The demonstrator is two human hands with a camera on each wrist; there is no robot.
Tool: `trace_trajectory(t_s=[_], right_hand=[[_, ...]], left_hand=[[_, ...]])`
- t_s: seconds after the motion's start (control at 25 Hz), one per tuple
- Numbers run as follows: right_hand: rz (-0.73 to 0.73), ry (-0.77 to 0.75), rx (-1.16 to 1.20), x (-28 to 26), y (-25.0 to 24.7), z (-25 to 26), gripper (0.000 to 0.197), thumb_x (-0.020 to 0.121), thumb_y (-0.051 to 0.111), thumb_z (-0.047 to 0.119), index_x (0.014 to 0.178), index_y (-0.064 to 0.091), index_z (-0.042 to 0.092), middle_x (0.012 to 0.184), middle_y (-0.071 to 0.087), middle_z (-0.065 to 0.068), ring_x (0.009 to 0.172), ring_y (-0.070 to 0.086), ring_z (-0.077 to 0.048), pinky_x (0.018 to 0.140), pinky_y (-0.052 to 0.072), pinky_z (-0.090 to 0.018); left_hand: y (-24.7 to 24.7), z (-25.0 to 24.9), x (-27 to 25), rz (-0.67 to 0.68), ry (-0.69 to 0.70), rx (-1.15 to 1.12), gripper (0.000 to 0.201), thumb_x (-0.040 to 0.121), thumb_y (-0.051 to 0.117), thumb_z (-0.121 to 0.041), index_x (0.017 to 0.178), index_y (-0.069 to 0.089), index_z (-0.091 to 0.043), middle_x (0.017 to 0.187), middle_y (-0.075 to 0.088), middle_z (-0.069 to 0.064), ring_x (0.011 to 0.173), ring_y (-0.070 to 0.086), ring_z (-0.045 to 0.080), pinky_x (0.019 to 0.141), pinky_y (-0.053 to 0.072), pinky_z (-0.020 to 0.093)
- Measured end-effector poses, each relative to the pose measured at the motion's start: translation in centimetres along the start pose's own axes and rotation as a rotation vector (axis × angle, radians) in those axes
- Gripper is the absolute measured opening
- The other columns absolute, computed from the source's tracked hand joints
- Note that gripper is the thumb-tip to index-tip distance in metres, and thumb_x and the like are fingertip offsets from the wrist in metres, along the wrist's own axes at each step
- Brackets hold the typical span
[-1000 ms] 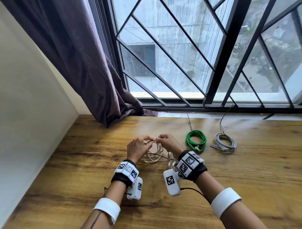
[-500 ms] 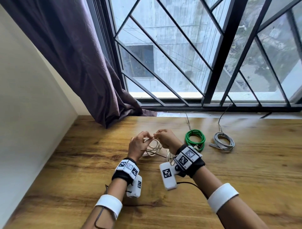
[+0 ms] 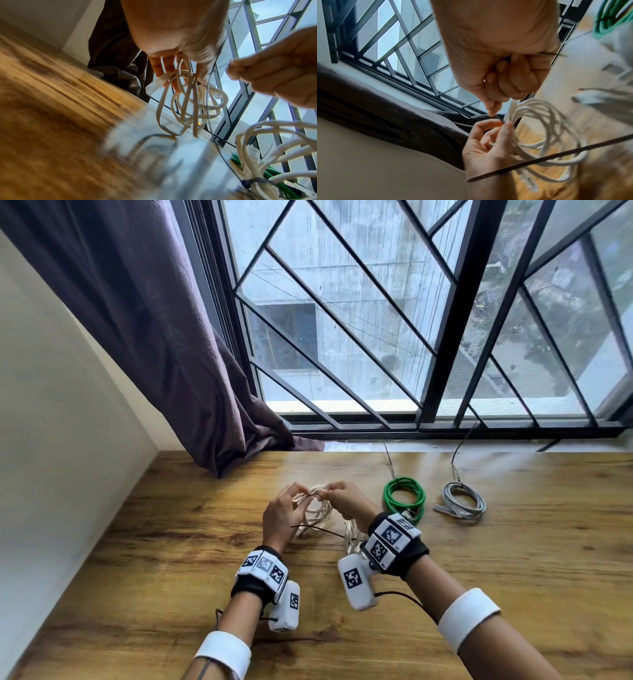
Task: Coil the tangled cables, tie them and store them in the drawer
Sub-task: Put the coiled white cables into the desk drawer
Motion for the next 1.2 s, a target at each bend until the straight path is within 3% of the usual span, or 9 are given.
trace_trajectory(t_s=[0.2, 0.32, 0.48, 0.6, 0.72, 0.8, 0.88, 0.96, 1.2], right_hand=[[-0.024, -0.079, 0.018, 0.0, 0.1, 1.0, 0.021, 0.091, 0.053, 0.015, 0.07, 0.056, 0.014, 0.057, 0.037, 0.004, 0.048, 0.029, -0.006, 0.039, 0.02, -0.016], [-0.059, -0.199, -0.19, 0.2, -0.5, 1.2, 0.02, 0.092, 0.054, 0.023, 0.08, 0.065, 0.011, 0.062, 0.05, 0.005, 0.056, 0.042, -0.008, 0.053, 0.034, -0.022], [-0.122, -0.227, -0.503, -0.4, -3.2, -1.6, 0.038, 0.094, 0.045, 0.044, 0.111, 0.059, 0.013, 0.1, 0.057, -0.001, 0.093, 0.053, -0.014, 0.082, 0.043, -0.029], [-0.156, -0.019, -0.643, -1.6, -6.5, -7.3, 0.068, 0.086, 0.05, 0.057, 0.136, 0.042, 0.011, 0.136, 0.042, -0.012, 0.128, 0.039, -0.026, 0.107, 0.035, -0.04], [-0.066, 0.153, -0.696, -2.0, -6.5, -11.7, 0.083, 0.08, 0.057, 0.061, 0.141, 0.033, 0.01, 0.141, 0.04, -0.016, 0.128, 0.04, -0.029, 0.106, 0.036, -0.039], [-0.081, 0.174, -0.655, -1.9, -6.0, -12.1, 0.074, 0.082, 0.06, 0.048, 0.14, 0.035, 0.01, 0.138, 0.043, -0.018, 0.124, 0.045, -0.03, 0.103, 0.039, -0.037], [-0.146, 0.182, -0.674, -1.9, -6.0, -11.8, 0.061, 0.085, 0.056, 0.033, 0.138, 0.037, 0.011, 0.136, 0.044, -0.018, 0.123, 0.045, -0.031, 0.102, 0.039, -0.036], [-0.212, 0.207, -0.712, -2.1, -6.1, -11.7, 0.054, 0.086, 0.053, 0.028, 0.136, 0.039, 0.014, 0.134, 0.045, -0.016, 0.122, 0.046, -0.032, 0.102, 0.04, -0.038], [-0.287, 0.15, -0.687, -2.5, -6.3, -10.1, 0.063, 0.085, 0.059, 0.044, 0.137, 0.039, 0.014, 0.137, 0.041, -0.016, 0.128, 0.039, -0.031, 0.105, 0.035, -0.041]], left_hand=[[-0.1, -0.5, -0.1, -0.02, -0.011, 0.077, 0.014, 0.083, 0.069, -0.028, 0.088, 0.064, -0.015, 0.08, 0.067, -0.002, 0.065, 0.062, 0.019, 0.053, 0.04, 0.025], [0.1, -0.3, 0.1, 0.015, -0.025, 0.041, 0.015, 0.088, 0.064, -0.024, 0.097, 0.06, -0.013, 0.087, 0.066, 0.0, 0.072, 0.06, 0.016, 0.058, 0.039, 0.025], [-0.2, 1.5, 0.4, -0.013, -0.174, -0.205, 0.036, 0.088, 0.062, -0.011, 0.12, 0.047, -0.005, 0.094, 0.058, 0.007, 0.086, 0.059, 0.022, 0.068, 0.044, 0.024], [0.7, 6.1, 0.1, -0.007, -0.43, -0.405, 0.055, 0.085, 0.066, -0.012, 0.132, 0.037, -0.012, 0.103, 0.056, 0.012, 0.095, 0.06, 0.032, 0.072, 0.052, 0.031], [2.2, 9.4, -1.3, 0.082, -0.639, -0.552, 0.067, 0.08, 0.073, -0.015, 0.134, 0.032, -0.018, 0.113, 0.053, 0.013, 0.095, 0.06, 0.03, 0.071, 0.053, 0.038], [2.6, 10.0, -2.1, 0.097, -0.684, -0.546, 0.063, 0.081, 0.07, -0.009, 0.134, 0.036, -0.011, 0.115, 0.053, 0.015, 0.098, 0.057, 0.027, 0.081, 0.049, 0.036], [2.5, 10.2, -2.6, 0.053, -0.687, -0.49, 0.049, 0.082, 0.068, -0.005, 0.126, 0.046, -0.004, 0.115, 0.058, 0.019, 0.102, 0.058, 0.03, 0.088, 0.048, 0.037], [2.2, 10.2, -2.8, -0.013, -0.66, -0.492, 0.033, 0.081, 0.068, -0.004, 0.112, 0.057, -0.002, 0.111, 0.064, 0.022, 0.098, 0.062, 0.03, 0.086, 0.05, 0.038], [0.4, 9.1, -3.8, -0.135, -0.588, -0.552, 0.015, 0.082, 0.065, -0.003, 0.096, 0.069, -0.009, 0.098, 0.07, 0.015, 0.088, 0.064, 0.027, 0.074, 0.049, 0.03]])
Point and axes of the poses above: each hand's wrist, its own x-axis towards the middle knuckle, its own y-axis out of the palm, z = x × y, the point moved 8 cm from there along x, towards the middle knuckle
